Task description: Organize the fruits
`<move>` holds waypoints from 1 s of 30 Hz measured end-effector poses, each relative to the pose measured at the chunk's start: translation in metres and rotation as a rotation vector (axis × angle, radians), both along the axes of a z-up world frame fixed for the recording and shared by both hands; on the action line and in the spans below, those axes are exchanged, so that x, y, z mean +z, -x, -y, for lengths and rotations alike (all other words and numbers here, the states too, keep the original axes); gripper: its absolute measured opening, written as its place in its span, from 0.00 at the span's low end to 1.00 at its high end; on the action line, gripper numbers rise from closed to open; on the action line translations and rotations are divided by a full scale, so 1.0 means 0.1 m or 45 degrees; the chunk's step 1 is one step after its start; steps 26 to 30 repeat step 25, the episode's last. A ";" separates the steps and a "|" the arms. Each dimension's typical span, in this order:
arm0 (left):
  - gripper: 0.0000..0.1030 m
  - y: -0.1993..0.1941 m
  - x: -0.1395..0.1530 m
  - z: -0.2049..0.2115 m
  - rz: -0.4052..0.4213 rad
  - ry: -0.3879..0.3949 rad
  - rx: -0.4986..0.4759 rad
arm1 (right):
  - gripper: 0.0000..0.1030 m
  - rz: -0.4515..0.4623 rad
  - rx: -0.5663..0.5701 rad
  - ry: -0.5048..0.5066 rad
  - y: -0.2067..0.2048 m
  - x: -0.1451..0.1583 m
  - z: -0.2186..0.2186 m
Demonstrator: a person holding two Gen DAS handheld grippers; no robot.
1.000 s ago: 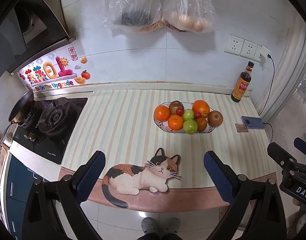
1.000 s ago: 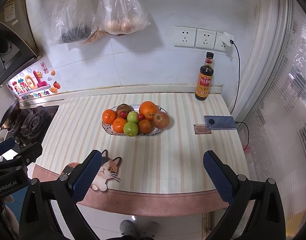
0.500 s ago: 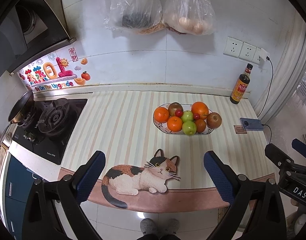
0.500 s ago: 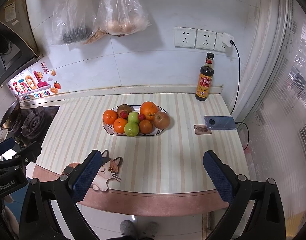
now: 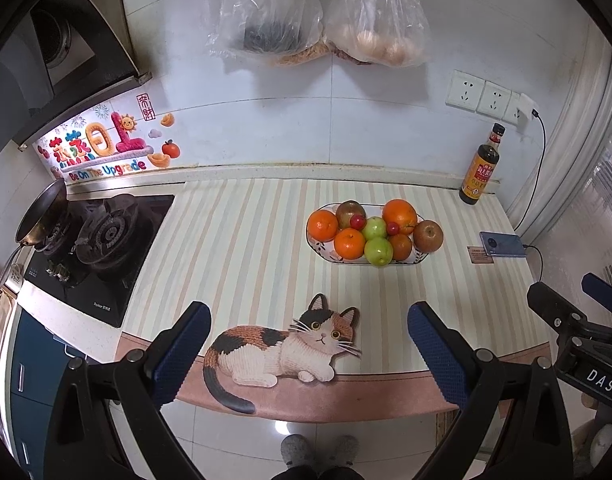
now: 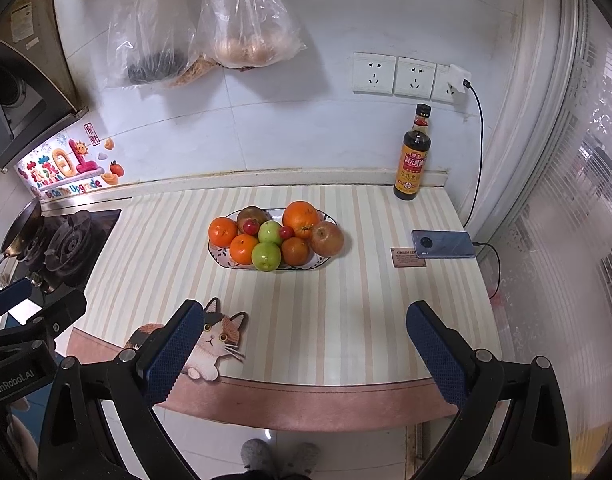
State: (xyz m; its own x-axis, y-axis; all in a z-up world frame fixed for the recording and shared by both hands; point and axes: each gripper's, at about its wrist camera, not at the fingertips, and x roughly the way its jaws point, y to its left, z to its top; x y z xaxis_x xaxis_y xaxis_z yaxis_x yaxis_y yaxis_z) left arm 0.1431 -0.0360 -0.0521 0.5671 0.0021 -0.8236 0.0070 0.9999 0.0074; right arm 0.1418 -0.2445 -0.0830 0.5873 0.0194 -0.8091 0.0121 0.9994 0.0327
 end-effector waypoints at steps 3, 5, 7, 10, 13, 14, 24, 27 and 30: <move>0.98 0.00 -0.01 -0.01 0.002 -0.001 -0.002 | 1.00 0.000 0.001 0.000 0.00 0.00 0.00; 0.98 0.00 -0.01 -0.01 0.002 -0.002 -0.001 | 1.00 0.000 0.001 -0.001 0.00 0.00 0.00; 0.98 0.00 -0.01 -0.01 0.001 -0.001 -0.002 | 1.00 -0.001 0.001 -0.002 -0.01 -0.01 0.01; 0.98 0.00 -0.01 -0.01 0.000 -0.001 -0.002 | 1.00 -0.001 0.001 -0.003 -0.02 -0.01 0.02; 0.98 0.00 -0.01 -0.01 0.001 -0.002 -0.002 | 1.00 -0.001 0.000 -0.007 -0.02 -0.01 0.03; 0.98 0.00 0.00 -0.01 -0.001 0.000 -0.001 | 1.00 -0.002 -0.001 -0.006 -0.02 -0.01 0.03; 0.98 0.01 0.00 -0.01 0.003 0.002 -0.003 | 1.00 -0.011 -0.002 -0.008 0.00 -0.01 0.04; 0.98 0.01 0.00 -0.01 0.005 0.001 -0.004 | 1.00 -0.010 -0.003 -0.007 0.00 -0.01 0.04; 0.98 0.01 0.00 -0.01 0.005 0.001 -0.004 | 1.00 -0.010 -0.003 -0.007 0.00 -0.01 0.04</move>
